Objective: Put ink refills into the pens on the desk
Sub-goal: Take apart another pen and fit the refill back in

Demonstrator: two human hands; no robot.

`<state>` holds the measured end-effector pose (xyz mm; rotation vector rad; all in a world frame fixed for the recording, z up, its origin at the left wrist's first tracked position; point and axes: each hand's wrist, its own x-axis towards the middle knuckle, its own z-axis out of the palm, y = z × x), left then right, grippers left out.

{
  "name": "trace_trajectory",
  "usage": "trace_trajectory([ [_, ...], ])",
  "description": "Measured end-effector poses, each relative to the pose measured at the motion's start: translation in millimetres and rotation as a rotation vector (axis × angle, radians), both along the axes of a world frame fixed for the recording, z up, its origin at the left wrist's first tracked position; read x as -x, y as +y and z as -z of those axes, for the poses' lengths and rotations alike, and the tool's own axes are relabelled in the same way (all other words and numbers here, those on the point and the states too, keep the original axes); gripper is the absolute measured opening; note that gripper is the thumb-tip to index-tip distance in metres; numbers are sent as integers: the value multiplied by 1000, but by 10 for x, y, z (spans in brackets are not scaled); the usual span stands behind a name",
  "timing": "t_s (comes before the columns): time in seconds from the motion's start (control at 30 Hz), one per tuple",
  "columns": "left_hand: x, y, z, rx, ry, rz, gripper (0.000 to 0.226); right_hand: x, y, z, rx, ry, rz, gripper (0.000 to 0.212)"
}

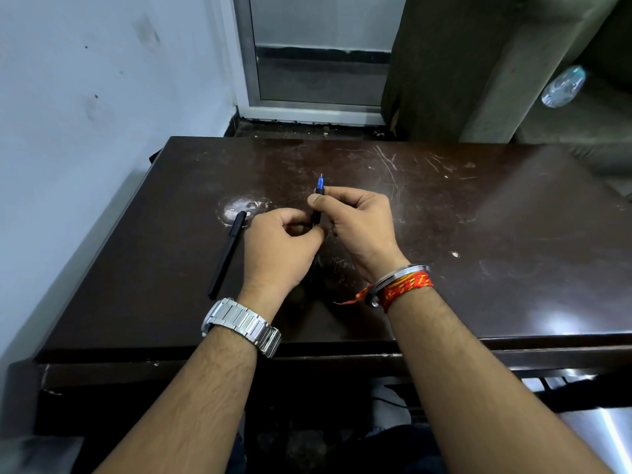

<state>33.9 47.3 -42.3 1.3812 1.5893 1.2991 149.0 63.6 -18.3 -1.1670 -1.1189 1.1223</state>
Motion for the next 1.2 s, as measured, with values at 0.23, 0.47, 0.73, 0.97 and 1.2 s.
trace_trajectory([
  [0.23, -6, 7, 8, -21, -16, 26, 7, 10, 11, 6, 1, -11, 1, 13],
  [0.47, -10, 20, 19, -4, -28, 46, 18, -14, 20, 25, -12, -23, -15, 12],
  [0.73, 4, 13, 23, -71, 31, 34, 5, -20, 23, 21, -22, -48, -9, 3],
  [0.97, 17, 30, 25, 15, -41, -21, 7, -238, 108, -12, 79, -197, 252, 29],
  [1.2, 11, 35, 27, 67, -100, -2, 11, -372, 71, 7, 88, -751, 232, 20],
])
